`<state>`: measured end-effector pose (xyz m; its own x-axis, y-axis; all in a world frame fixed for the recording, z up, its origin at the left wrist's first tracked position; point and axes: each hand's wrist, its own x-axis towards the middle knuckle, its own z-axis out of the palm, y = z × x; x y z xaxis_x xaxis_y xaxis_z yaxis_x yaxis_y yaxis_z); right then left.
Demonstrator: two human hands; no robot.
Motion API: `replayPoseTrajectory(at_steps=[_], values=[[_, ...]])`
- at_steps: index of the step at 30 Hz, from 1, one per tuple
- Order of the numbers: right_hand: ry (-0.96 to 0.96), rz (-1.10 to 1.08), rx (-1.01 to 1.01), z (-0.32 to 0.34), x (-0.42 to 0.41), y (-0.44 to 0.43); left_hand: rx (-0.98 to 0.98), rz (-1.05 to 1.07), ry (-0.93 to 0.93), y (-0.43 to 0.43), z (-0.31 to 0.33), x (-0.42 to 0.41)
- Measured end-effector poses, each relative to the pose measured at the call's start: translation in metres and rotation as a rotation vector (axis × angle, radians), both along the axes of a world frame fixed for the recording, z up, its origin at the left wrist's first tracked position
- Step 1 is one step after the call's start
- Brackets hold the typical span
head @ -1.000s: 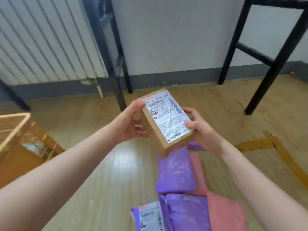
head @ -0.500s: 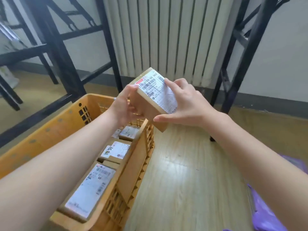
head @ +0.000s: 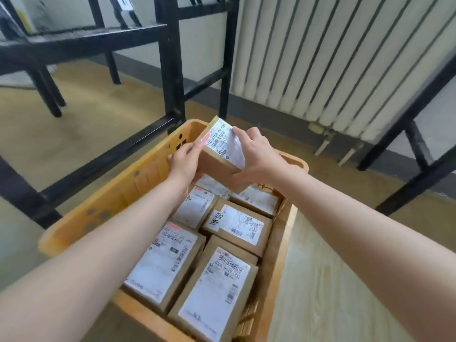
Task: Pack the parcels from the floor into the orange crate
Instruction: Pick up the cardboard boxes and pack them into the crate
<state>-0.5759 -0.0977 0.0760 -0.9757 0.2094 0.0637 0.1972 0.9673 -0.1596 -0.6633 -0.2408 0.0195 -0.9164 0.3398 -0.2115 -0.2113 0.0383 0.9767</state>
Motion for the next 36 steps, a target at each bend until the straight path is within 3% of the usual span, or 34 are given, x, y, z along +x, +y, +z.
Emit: replayPoseTrajectory(at_steps=[5,9,14,18,21,25,30,36], values=[[0.079,-0.044,-0.009,-0.041,-0.027,0.013,-0.019,0.111,0.025,0.006,-0.024,-0.014],[0.030,-0.035,-0.082,-0.074,-0.058,0.017,-0.304,0.148,0.013,-0.002,-0.044,-0.030],[-0.032,0.034,-0.017,-0.115,-0.084,0.021,-0.598,0.009,-0.004,-0.007,-0.069,-0.039],[-0.058,0.034,-0.014,-0.135,-0.098,0.036,-0.730,-0.135,0.020,0.002,-0.084,-0.037],[-0.088,0.034,-0.022,-0.144,-0.101,0.041,-0.790,-0.283,-0.060,0.006,-0.102,-0.024],[-0.110,0.089,0.059,-0.147,-0.103,0.042,-0.938,-0.437,0.097,0.010,-0.120,-0.015],[-0.144,0.202,0.165,-0.155,-0.103,0.038,-0.915,-0.468,0.137,0.005,-0.110,-0.019],[-0.156,0.188,0.157,-0.149,-0.102,0.032,-1.051,-0.417,0.266,-0.026,-0.085,-0.017]])
